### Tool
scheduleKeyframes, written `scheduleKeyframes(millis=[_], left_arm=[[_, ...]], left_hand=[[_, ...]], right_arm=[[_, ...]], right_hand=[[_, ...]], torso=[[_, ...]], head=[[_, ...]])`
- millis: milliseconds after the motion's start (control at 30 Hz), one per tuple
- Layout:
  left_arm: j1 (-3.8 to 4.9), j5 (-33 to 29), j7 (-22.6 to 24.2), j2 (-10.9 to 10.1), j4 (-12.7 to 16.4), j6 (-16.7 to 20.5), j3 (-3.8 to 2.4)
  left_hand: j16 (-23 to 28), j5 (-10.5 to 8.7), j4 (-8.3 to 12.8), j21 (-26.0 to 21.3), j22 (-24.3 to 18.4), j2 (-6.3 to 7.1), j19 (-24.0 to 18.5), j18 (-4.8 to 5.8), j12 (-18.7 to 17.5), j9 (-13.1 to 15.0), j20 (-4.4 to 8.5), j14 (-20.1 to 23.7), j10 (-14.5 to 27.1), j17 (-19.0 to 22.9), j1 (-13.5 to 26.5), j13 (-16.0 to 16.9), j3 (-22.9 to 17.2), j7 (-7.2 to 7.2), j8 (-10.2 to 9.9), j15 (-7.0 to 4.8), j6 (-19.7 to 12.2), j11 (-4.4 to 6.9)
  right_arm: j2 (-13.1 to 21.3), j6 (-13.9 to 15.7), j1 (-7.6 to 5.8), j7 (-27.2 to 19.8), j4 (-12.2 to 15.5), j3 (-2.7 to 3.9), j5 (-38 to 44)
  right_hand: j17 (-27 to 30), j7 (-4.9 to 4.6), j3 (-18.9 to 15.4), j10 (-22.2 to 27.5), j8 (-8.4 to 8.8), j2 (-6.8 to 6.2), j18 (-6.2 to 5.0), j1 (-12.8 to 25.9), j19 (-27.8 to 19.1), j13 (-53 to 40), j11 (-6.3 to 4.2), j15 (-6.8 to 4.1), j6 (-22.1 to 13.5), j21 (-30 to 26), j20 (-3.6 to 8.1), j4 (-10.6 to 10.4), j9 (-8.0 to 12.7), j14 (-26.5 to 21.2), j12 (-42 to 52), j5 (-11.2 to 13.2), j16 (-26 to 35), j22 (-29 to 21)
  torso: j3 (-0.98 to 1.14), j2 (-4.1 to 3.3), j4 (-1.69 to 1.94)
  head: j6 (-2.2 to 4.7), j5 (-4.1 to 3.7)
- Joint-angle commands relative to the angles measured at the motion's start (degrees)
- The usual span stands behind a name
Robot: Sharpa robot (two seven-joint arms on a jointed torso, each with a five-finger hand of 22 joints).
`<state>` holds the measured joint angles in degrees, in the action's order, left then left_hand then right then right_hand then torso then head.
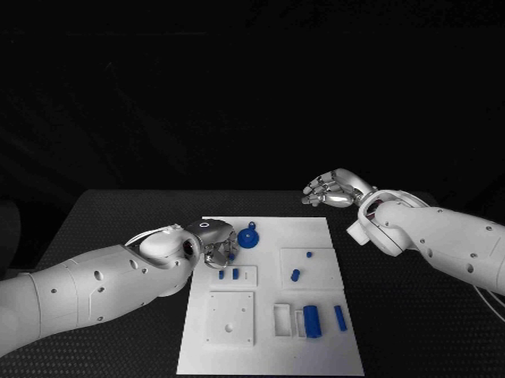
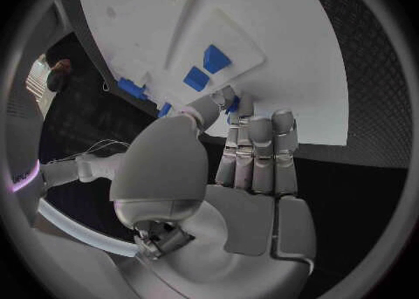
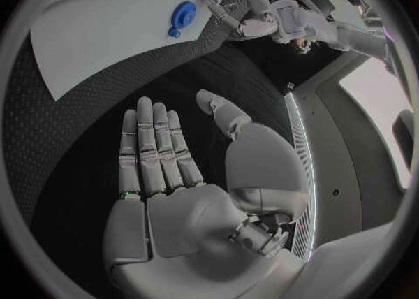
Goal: Assemble the parts on the task board
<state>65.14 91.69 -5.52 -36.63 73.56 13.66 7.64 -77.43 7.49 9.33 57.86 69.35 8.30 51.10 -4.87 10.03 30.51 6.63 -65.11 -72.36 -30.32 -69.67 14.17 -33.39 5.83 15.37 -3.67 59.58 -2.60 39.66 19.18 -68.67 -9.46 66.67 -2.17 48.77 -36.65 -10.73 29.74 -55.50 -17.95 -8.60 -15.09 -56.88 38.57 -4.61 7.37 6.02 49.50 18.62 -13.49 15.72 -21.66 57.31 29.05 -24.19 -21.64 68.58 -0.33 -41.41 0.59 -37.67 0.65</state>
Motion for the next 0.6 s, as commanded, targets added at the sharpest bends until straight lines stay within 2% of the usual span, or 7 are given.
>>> scheduleKeyframes(millis=[33, 467, 600], left_arm=[[-0.29, -0.09, 0.27, 0.19, -0.02, -1.94, 0.24], [-0.42, -0.12, 0.73, -0.42, 0.34, -0.59, 0.31], [-0.44, -0.32, 0.95, -0.58, 0.45, 0.24, 0.32]], left_hand=[[0.1, -0.39, 0.18, -0.13, 0.09, 0.1, 0.36, -0.67, -0.24, -0.07, 2.23, -0.36, 0.24, 0.09, -0.5, 0.06, -0.09, 0.28, 0.14, 0.14, -0.01, -0.29], [0.11, -0.41, 0.52, -0.17, 0.14, 0.26, 0.31, -0.62, -0.31, -0.16, 2.25, -0.29, 0.35, 0.11, -0.8, 0.1, -0.04, 0.36, 0.04, 0.18, -0.17, -0.33], [0.08, -0.44, 0.9, -0.23, 0.16, 0.84, 0.43, -0.57, -0.4, -0.62, 2.27, -0.3, 0.47, 0.12, -1.04, 0.17, 0.06, 1.01, -0.84, 0.23, -1.76, -0.38]], right_arm=[[-0.02, -0.71, 0.03, -0.56, 0.1, 0.01, 0.14], [0.1, -0.72, 0.03, -0.56, 0.1, 0.01, 0.14], [0.13, -0.7, 0.03, -0.54, 0.09, 0.01, 0.14]], right_hand=[[-0.09, -0.06, 0.03, -0.17, -0.24, 0.7, 0.22, -0.06, -0.3, 0.08, 0.1, -0.06, -0.22, -0.21, -0.24, 0.18, 0.09, -0.39, 0.23, -0.06, 0.22, 0.08], [-0.11, -0.06, 0.03, -0.18, -0.26, 0.71, 0.22, -0.03, -0.29, 0.1, 0.1, -0.06, -0.2, -0.25, -0.25, 0.16, 0.1, -0.39, 0.25, -0.05, 0.24, 0.11], [-0.12, -0.05, 0.03, -0.2, -0.26, 0.71, 0.21, -0.03, -0.29, 0.1, 0.09, -0.06, -0.19, -0.27, -0.26, 0.16, 0.11, -0.4, 0.26, -0.05, 0.25, 0.12]], torso=[[0.01, 0.02, 0.01], [-0.03, 0.02, 0.05], [-0.03, 0.01, 0.03]], head=[[0.03, -0.02], [-0.01, 0.03], [0.01, 0.07]])
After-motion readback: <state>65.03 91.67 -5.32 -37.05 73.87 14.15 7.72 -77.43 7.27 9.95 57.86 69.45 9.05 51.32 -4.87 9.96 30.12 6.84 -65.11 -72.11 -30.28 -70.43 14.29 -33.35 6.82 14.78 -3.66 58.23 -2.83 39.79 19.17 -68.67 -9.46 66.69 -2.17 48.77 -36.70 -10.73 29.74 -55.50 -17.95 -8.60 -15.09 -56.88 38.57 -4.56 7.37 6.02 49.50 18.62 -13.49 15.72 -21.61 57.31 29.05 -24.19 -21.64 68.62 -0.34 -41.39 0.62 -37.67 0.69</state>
